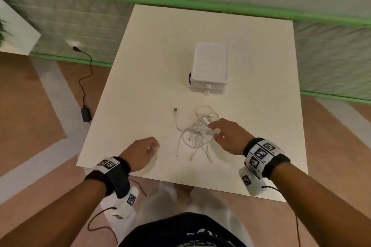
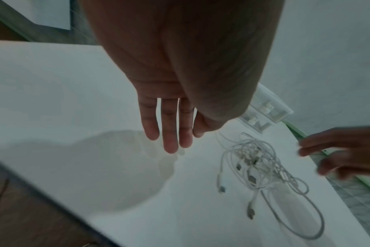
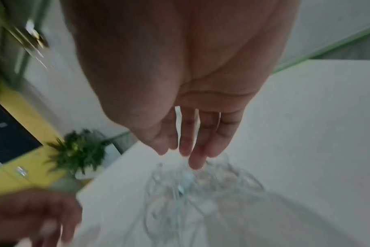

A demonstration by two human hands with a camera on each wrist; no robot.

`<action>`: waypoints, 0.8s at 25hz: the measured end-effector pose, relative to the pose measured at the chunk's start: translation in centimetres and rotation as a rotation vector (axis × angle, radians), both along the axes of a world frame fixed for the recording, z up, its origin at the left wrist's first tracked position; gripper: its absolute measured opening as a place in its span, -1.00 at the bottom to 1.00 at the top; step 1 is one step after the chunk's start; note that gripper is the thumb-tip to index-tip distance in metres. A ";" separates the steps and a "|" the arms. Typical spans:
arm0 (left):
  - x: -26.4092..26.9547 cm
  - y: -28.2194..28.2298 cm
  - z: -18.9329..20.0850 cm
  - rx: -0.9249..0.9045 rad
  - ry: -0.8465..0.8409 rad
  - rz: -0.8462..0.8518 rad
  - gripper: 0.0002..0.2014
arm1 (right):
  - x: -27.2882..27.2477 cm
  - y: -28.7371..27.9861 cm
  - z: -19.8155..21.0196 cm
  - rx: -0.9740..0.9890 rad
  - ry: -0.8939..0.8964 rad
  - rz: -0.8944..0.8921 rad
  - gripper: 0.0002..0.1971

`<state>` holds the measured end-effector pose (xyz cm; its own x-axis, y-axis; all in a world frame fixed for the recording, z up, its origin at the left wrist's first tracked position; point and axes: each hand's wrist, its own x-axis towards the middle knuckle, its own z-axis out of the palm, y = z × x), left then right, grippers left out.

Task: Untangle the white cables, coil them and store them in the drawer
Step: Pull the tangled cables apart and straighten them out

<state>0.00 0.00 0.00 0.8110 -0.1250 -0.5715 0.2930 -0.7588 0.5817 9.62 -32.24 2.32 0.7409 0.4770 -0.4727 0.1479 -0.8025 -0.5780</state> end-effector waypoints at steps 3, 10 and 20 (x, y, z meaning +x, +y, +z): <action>2.5 -2.2 -1.1 -0.037 -0.050 0.002 -0.77 | -1.2 1.6 -2.9 -0.146 0.048 0.045 -0.48; 5.0 -7.6 -2.5 -0.081 -0.060 -0.014 -0.60 | -2.7 2.6 -4.6 -0.266 0.064 0.052 -0.67; 6.2 -6.8 -4.9 0.121 -0.061 -0.024 -0.85 | -2.6 0.6 -4.5 -0.239 0.026 0.079 -0.72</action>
